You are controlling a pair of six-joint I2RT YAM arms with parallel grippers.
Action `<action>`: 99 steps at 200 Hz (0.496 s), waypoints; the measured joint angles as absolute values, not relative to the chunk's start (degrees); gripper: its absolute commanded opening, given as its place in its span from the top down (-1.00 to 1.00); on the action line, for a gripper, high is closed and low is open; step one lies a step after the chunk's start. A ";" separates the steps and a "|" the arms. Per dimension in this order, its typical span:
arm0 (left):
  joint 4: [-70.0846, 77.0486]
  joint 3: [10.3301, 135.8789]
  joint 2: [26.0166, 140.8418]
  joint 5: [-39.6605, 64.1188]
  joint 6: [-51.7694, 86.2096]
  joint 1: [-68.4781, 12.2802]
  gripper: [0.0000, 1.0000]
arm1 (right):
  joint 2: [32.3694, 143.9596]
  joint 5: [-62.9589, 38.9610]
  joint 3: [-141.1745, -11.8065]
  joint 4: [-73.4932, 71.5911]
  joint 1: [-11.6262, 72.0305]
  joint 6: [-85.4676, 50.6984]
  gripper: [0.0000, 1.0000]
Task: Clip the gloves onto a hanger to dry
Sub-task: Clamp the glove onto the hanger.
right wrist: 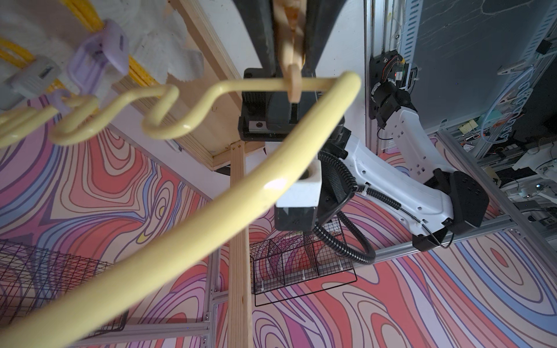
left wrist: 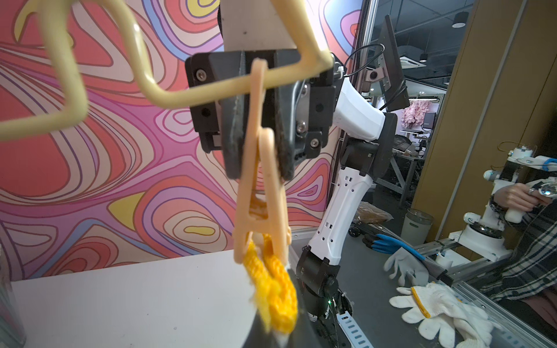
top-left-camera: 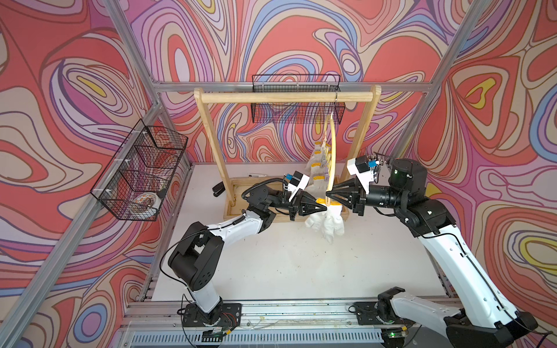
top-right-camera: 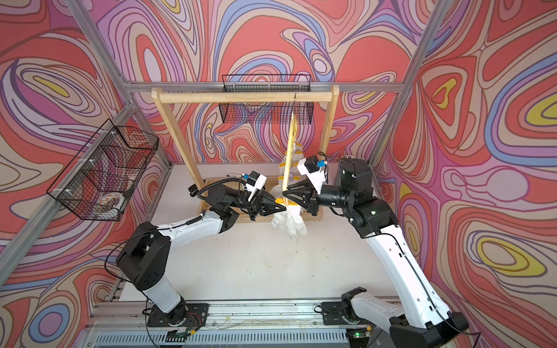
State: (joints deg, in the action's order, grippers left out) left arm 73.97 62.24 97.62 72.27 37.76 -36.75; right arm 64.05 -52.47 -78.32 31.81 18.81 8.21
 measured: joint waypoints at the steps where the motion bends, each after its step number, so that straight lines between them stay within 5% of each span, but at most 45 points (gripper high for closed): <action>1: 73.95 62.24 97.62 72.18 37.65 -36.73 1.00 | 64.05 -52.47 -78.32 31.79 18.81 8.19 1.00; 99: 56.10 60.64 91.64 65.21 18.39 -36.71 1.00 | 63.00 -51.99 -77.03 31.35 18.79 6.57 1.00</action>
